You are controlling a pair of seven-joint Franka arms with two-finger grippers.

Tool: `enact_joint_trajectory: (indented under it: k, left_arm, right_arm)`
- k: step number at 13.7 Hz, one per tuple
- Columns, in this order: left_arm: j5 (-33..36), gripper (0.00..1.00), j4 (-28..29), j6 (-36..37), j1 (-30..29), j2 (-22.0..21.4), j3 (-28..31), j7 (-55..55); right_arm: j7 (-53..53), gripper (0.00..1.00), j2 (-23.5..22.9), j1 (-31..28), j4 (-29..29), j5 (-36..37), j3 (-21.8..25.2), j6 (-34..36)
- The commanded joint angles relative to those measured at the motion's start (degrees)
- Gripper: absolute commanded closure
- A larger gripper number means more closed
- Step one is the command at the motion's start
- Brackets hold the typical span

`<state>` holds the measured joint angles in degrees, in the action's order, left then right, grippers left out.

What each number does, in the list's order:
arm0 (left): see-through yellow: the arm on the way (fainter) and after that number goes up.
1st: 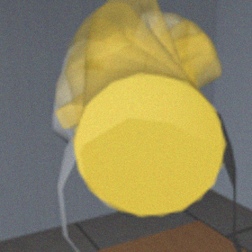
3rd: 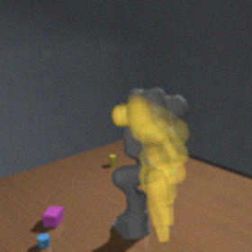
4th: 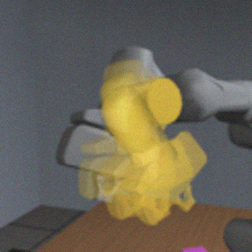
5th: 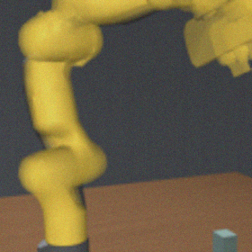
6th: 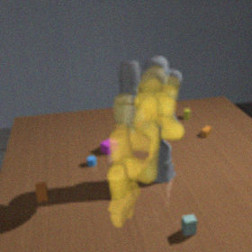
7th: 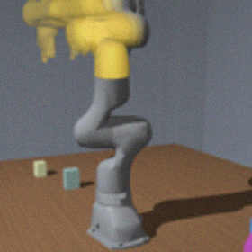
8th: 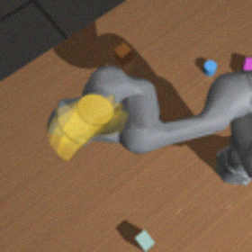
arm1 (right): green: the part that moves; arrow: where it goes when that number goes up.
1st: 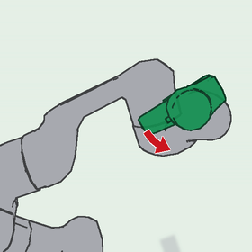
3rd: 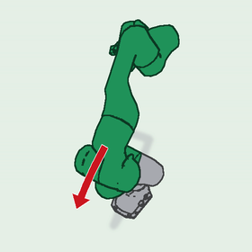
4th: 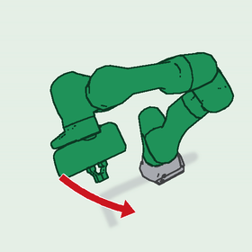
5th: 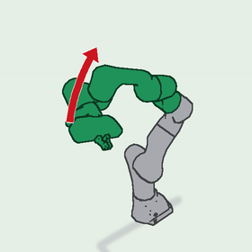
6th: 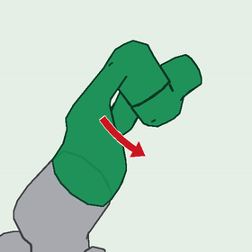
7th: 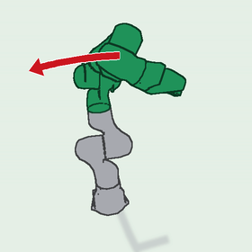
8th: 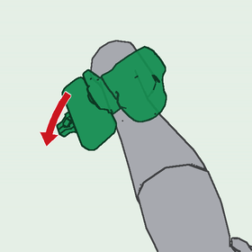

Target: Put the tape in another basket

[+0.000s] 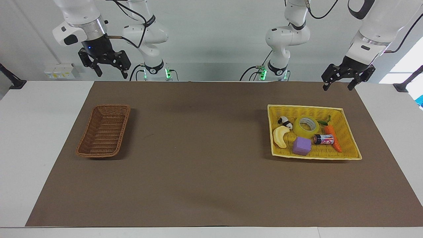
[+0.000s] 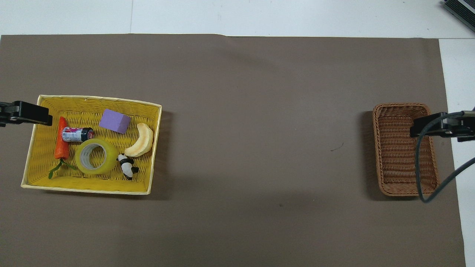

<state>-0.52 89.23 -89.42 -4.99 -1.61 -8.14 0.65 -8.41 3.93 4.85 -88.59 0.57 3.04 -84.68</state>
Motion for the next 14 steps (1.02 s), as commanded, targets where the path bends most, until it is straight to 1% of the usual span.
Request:
enact_joint_trajectory:
  k: [1,4,14]
  left_arm:
    - [0.9,0.00,1.2,0.7,-0.7,-1.4,-0.4,0.0]
    - [0.9,0.00,1.2,2.0,-0.7,-1.6,-0.4,-0.1]
    - [0.9,0.00,1.6,2.0,-0.9,-1.8,-0.3,-0.1]
  right_arm:
    - [-0.2,0.00,-0.4,-0.7,0.7,-1.4,-0.2,0.0]
    - [-0.2,0.00,-0.4,-0.7,0.6,-1.4,-0.2,0.0]
    - [-0.2,0.00,-0.4,-0.7,0.6,-1.4,-0.2,0.0]
